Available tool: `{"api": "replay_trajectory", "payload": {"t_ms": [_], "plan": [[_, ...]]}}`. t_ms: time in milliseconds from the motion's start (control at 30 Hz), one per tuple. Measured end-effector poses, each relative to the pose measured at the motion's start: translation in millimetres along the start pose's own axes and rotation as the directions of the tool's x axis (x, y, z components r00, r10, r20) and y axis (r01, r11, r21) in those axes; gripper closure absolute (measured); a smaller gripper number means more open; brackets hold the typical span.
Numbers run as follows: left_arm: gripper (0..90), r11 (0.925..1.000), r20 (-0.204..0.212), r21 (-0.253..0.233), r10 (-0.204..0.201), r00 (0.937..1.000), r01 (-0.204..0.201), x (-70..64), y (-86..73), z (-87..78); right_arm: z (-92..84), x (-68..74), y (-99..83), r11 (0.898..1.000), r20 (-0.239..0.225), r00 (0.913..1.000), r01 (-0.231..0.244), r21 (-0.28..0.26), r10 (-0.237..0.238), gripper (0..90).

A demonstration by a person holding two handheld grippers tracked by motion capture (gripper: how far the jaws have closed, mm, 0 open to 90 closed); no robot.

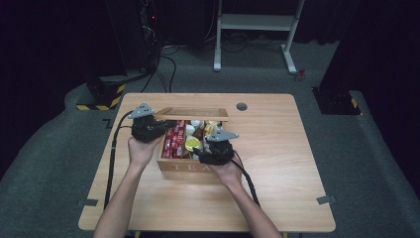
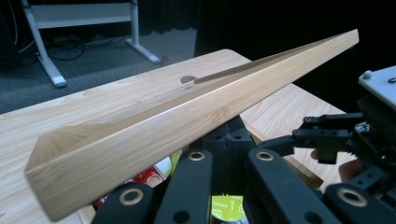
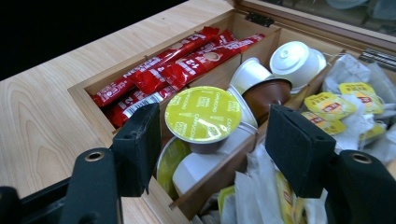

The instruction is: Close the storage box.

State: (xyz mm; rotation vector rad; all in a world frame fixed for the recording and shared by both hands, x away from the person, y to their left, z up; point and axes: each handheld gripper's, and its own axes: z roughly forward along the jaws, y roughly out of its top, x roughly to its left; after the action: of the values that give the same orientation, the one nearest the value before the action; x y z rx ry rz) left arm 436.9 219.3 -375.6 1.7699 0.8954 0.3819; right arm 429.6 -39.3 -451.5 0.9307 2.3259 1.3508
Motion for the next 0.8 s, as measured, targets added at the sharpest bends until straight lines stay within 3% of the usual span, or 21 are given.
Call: {"api": "replay_trajectory", "payload": {"t_ms": [467, 800], "plan": [[90.0, 1.0000, -0.006, 0.008, 0.002, 1.0000, -0.001, 2.6, 5.8, 1.9, 22.1, 9.9, 8.7, 0.999, 0.004, 0.9998, 0.020, 0.048, -0.021, 31.9], [90.0, 0.9999, -0.010, 0.011, 0.000, 1.0000, 0.000, 2.9, 8.5, 2.9, 36.0, 8.5, 10.5, 0.995, 0.025, 0.9996, -0.011, 0.095, 0.008, 32.3]]}}
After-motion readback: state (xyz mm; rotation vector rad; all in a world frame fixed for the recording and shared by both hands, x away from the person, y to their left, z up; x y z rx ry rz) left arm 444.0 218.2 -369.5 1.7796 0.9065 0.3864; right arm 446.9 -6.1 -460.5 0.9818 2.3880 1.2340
